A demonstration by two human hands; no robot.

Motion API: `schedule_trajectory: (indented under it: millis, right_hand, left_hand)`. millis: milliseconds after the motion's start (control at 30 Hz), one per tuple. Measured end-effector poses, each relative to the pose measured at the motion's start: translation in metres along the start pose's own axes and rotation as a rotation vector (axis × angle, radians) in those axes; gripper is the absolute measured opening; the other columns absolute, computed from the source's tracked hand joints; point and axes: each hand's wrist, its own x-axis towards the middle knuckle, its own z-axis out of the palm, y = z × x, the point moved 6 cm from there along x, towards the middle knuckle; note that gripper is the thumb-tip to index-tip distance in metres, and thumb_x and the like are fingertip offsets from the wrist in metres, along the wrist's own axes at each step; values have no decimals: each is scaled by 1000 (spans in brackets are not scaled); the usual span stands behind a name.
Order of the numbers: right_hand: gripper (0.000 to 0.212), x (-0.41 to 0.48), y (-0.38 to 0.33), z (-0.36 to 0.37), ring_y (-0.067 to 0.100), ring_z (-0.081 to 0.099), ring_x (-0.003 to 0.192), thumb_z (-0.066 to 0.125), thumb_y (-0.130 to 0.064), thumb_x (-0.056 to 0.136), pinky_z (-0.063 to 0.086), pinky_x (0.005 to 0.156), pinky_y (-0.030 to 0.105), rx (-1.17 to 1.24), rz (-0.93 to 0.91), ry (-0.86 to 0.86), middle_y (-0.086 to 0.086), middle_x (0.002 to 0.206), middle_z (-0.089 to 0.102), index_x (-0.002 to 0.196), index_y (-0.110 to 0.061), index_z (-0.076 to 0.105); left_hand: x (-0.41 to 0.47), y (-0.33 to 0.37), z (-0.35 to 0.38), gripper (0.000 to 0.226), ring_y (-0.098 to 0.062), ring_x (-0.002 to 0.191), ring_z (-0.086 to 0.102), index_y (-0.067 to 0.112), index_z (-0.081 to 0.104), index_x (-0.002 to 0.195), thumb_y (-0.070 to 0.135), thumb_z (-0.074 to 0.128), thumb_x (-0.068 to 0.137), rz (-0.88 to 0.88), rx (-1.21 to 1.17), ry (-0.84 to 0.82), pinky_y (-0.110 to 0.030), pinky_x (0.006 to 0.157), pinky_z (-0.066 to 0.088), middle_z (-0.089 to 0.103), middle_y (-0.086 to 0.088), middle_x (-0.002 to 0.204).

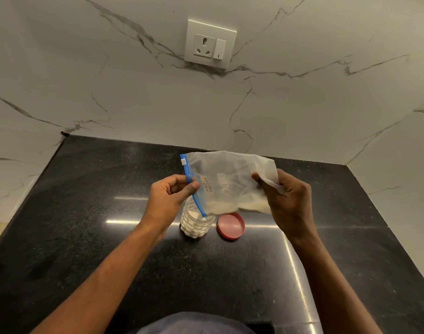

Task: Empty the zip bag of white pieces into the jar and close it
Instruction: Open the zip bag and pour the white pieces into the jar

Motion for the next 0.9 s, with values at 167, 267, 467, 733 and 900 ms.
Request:
schedule_trajectory:
  millis: [167,267,467,733,900]
  right_hand:
    - [25,-1,12,-11,12,69,64,72,-39,90,55,52,23,199,147,55,2,77,73,78,-16,71]
    - [16,-5,21,-9,8,73,70,72,-32,90,58,58,19,332,227,40,-5,82,78,81,-19,73]
    - [22,-18,33,-1,19,77,84,72,-48,82,62,66,25,383,332,-42,-6,94,80,91,-28,77]
    - [59,-61,73,5,19,74,108,90,-56,69,65,82,40,480,606,-255,-6,115,77,118,-30,70]
    - [21,-64,77,-3,34,76,97,83,-26,79,64,83,38,526,606,-40,10,101,80,99,-22,80]
  left_hand:
    - [8,-5,2,80,-9,121,67,26,48,150,39,87,82,-85,125,-13,-31,99,57,69,10,132]
    - [17,-3,19,69,-10,118,72,23,57,143,36,86,81,-124,122,-180,-31,99,61,76,7,128]
    - [27,-8,25,23,-5,99,78,16,77,113,11,79,91,-76,87,-100,-17,77,61,84,7,104]
    - [20,-10,24,25,0,91,78,23,76,105,24,81,81,-133,30,-56,-15,70,61,84,12,97]
    - [15,-9,15,22,-5,93,80,19,76,106,13,81,86,-107,22,-33,-14,72,61,84,7,99]
